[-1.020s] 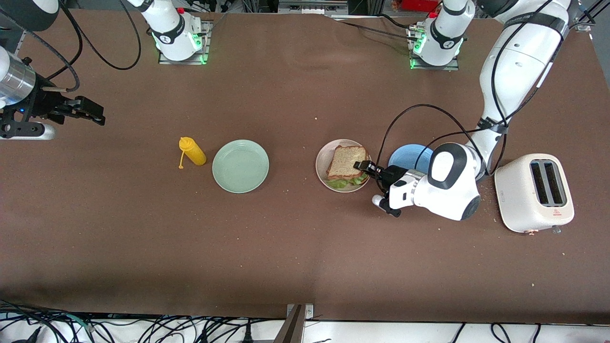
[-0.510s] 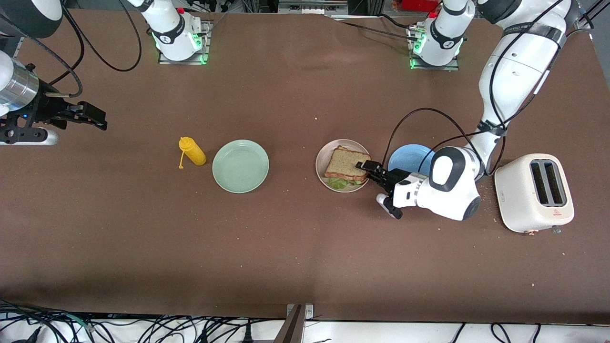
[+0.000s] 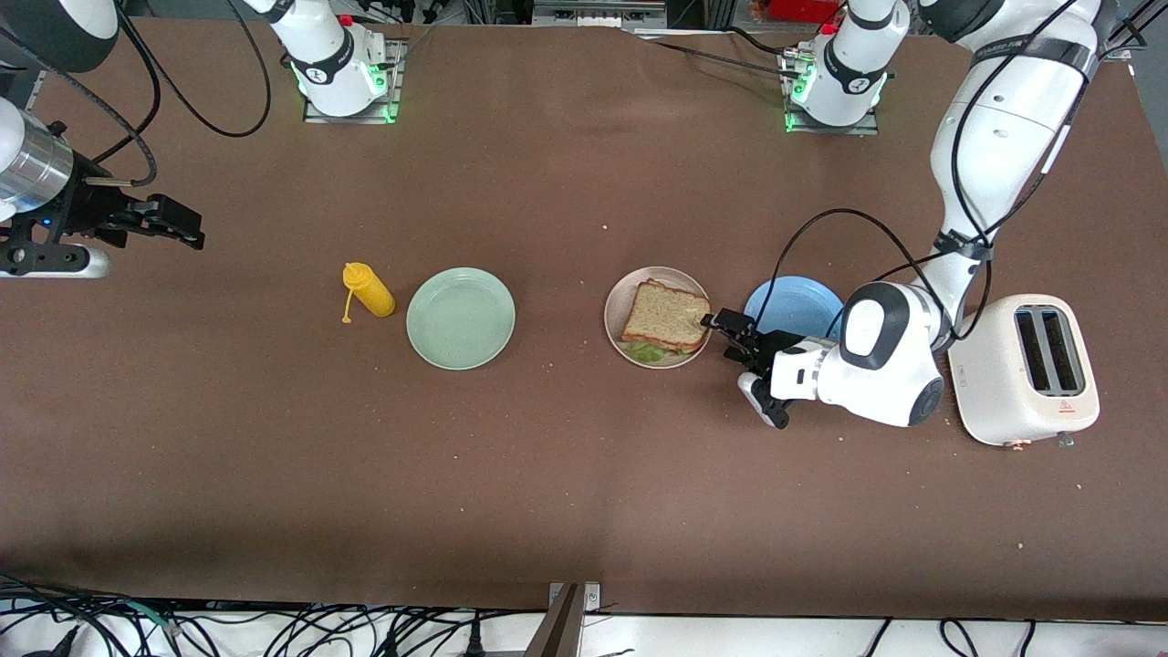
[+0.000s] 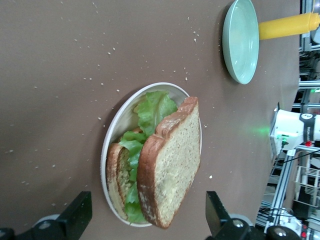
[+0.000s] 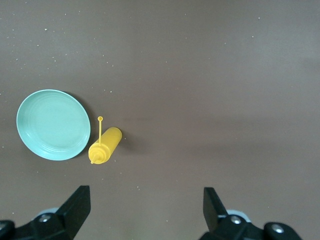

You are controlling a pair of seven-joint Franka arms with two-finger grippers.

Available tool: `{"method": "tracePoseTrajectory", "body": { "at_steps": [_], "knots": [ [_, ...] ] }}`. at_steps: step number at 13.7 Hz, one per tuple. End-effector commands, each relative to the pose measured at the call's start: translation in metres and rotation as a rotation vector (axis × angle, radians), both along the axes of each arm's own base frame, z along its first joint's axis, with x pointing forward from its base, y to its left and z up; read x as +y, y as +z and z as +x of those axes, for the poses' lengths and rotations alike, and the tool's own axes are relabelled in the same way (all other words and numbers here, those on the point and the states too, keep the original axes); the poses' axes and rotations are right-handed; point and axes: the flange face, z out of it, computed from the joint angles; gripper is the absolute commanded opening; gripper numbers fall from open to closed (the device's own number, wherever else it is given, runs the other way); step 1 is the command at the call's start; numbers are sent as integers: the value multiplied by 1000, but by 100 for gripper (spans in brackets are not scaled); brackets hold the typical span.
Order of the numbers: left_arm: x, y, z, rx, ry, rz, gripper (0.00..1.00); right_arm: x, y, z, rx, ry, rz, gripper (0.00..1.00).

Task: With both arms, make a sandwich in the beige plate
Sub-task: 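Open the left gripper and raise it away from the sandwich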

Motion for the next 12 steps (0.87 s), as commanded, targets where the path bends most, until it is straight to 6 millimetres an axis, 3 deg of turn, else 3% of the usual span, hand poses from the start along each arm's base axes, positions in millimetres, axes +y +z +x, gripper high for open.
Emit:
{"method": "tracePoseTrajectory", "body": {
  "at_steps": [1,6,9,12],
  "knots": [
    [14,56,2,-29,14,121,100,2,7,2,-9,-3,15,100],
    [50,157,-1,-139,20,373,100,1,6,3,-9,-8,11,100],
    [56,236,-8,-186,120,602,100,0,7,4,-23,-10,8,100],
    [59,288,-21,-268,187,730,100,-3,8,5,-29,-13,11,100]
  ]
}}
